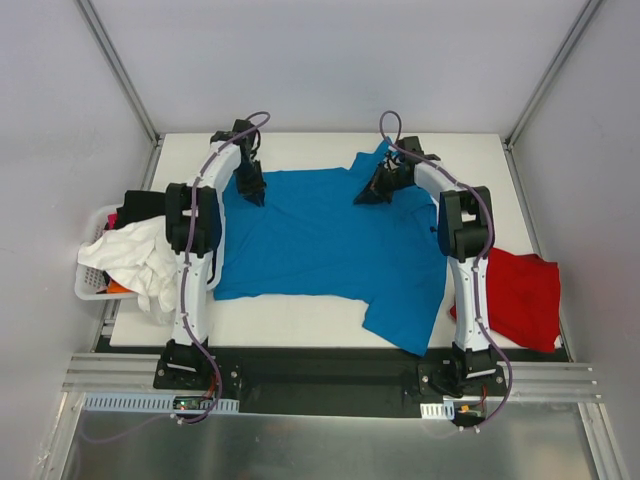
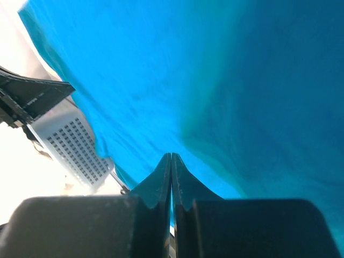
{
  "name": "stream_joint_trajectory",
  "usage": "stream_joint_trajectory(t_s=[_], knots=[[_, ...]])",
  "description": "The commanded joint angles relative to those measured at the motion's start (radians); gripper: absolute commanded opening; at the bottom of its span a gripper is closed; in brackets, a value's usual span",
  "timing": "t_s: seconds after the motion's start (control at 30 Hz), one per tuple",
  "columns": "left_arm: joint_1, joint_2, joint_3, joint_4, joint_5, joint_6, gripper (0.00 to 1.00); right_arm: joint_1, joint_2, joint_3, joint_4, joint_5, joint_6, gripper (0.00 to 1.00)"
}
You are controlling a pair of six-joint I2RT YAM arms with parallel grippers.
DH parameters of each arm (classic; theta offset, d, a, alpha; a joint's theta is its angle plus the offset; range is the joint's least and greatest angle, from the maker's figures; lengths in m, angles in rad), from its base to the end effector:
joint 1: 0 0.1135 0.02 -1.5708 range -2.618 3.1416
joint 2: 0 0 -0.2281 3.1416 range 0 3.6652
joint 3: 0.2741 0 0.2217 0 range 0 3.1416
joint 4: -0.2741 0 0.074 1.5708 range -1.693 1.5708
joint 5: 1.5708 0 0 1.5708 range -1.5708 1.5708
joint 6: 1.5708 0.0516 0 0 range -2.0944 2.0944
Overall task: Fold and stack the t-shirts
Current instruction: Flatten the tshirt out
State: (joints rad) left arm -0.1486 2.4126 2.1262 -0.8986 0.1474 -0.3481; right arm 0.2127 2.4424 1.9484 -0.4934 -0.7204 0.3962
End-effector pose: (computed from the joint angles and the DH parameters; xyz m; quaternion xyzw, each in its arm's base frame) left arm 0.4527 -0.0754 0.1469 -0.0834 0.9753 -0.1171 0.1676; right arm 0.4552 0.1331 0.1178 -0.0188 0.9018 0.4027 0.1556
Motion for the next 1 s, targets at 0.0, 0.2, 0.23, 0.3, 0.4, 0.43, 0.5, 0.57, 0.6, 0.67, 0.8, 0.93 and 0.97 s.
stream_joint_trajectory(t_s=[0.0,0.2,0.23,0.3,0.4,0.43,0.5,0.57,0.6,0.67,0.8,0.93,0.97], knots=[[0.015,0.031,0.09,-0.048,-0.031,0.012,0.15,-0.018,0.017,0.063,0.047,-0.027,0.041,0.01],[0.024,0.026,0.147,-0.037,-0.115,0.018,0.13,-0.033,-0.012,0.054,0.125,0.001,0.036,0.01],[0.026,0.004,0.147,-0.033,-0.118,0.017,0.13,-0.033,-0.025,0.052,0.128,-0.002,0.038,0.01],[0.024,-0.062,0.117,-0.005,-0.108,0.017,0.13,-0.03,-0.066,0.041,0.121,-0.017,0.039,0.01],[0.021,-0.191,0.046,0.033,-0.056,-0.006,0.14,-0.019,-0.162,-0.018,0.122,-0.045,0.035,0.01],[0.018,-0.228,0.023,0.041,-0.042,-0.032,0.15,-0.013,-0.189,-0.073,0.121,-0.048,0.023,0.01],[0.004,-0.35,-0.085,0.059,-0.023,-0.066,0.17,-0.009,-0.259,-0.126,0.115,-0.05,0.007,0.01],[0.0,-0.429,-0.188,0.095,-0.017,-0.13,0.22,-0.01,-0.286,-0.196,0.101,-0.047,-0.014,0.01],[0.001,-0.485,-0.289,0.099,-0.029,-0.153,0.22,-0.01,-0.289,-0.204,0.045,-0.033,-0.034,0.01],[0.007,-0.523,-0.377,0.101,0.001,-0.235,0.22,-0.01,-0.287,-0.218,-0.008,-0.019,-0.078,0.01],[0.0,-0.595,-0.52,0.099,0.08,-0.247,0.23,0.01,-0.295,-0.201,-0.112,0.103,-0.151,0.01],[0.0,-0.661,-0.542,0.086,0.015,-0.195,0.67,0.027,-0.321,-0.169,-0.162,0.212,-0.181,0.01],[0.001,-0.664,-0.532,0.086,-0.015,-0.184,0.67,0.03,-0.328,-0.166,-0.163,0.24,-0.183,0.01]])
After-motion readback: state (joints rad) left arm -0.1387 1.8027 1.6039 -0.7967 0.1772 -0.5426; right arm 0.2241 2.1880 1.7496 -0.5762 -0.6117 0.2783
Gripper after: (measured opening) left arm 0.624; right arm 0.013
